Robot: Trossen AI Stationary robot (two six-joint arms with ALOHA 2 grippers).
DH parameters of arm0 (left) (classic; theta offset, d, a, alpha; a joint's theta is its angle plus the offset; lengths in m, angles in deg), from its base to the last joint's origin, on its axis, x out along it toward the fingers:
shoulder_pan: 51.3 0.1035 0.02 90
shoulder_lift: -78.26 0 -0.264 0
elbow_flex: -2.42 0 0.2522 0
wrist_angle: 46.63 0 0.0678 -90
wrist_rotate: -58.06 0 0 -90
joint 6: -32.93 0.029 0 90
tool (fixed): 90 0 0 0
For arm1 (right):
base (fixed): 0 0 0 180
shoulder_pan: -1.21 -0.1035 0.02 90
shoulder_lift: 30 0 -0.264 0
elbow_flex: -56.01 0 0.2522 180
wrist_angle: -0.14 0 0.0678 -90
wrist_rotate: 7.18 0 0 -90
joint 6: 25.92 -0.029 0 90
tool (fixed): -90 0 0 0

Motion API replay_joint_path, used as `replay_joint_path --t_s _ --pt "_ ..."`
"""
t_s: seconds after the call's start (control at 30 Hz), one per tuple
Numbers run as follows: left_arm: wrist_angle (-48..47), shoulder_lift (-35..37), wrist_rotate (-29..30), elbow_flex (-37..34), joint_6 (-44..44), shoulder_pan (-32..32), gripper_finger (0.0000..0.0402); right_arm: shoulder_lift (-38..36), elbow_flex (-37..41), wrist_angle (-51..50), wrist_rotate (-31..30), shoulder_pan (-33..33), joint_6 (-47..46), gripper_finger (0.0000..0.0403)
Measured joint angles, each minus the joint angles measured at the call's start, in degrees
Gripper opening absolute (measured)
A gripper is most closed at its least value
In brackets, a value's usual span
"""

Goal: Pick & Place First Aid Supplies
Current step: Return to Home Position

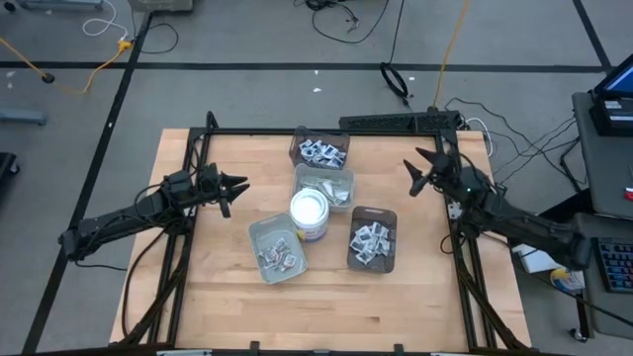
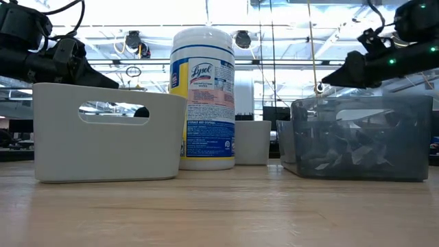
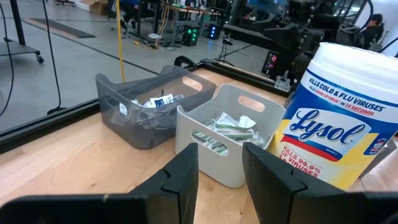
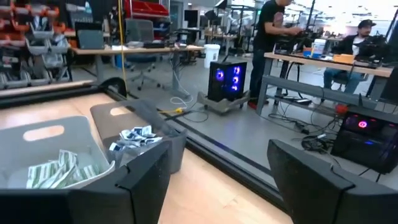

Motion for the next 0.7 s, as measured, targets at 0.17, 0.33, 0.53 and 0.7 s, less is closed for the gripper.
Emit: replay_joint_path --t_s 0.17,0.33,0.53,0.7 --pt "0.0 0.0 0.0 0.0 0.0 0.01 0.0129 -4.29 2.8 -0.09 -0.02 0.64 -1.06 0.0257" --pt "0.0 0.0 0.0 0.01 0.0 -0.01 0.0129 -6.18 5.66 -0.07 -0.04 0.64 -0.51 0.0258" --pt "0.02 0.0 0.0 0.0 0.0 -0.01 0.0129 -6.78 8.65 -0.51 -0.07 0.64 0.49 0.026" --pt "0.02 0.0 0.0 0.0 0.0 0.01 0.0129 -6.75 9.42 -0.87 -0.07 0.64 0.47 0.0256"
